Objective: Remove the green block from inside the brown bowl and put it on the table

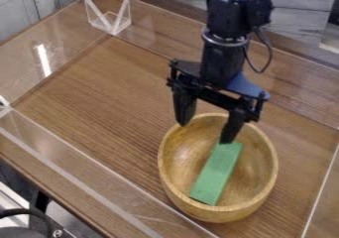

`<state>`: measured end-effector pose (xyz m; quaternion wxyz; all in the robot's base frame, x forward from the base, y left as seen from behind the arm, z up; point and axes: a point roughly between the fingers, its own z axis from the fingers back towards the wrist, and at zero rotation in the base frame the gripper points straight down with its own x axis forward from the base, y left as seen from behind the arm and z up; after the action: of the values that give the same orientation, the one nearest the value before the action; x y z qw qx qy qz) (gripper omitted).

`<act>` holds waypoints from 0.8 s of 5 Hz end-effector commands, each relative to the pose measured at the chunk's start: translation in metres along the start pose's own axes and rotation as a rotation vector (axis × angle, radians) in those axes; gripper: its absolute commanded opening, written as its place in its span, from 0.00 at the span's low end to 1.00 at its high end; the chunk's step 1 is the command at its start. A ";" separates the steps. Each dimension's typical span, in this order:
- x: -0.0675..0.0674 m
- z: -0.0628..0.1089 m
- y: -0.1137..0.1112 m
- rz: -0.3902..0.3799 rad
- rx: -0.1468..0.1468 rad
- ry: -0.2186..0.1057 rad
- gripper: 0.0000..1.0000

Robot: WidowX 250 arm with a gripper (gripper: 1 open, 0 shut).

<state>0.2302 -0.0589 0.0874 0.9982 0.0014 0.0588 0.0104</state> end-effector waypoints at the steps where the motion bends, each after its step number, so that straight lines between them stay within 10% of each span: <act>1: -0.002 0.022 -0.005 -0.004 -0.025 -0.113 1.00; 4: -0.009 0.011 -0.016 -0.019 -0.050 -0.120 1.00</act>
<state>0.2179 -0.0720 0.0748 0.9986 -0.0089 0.0513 0.0073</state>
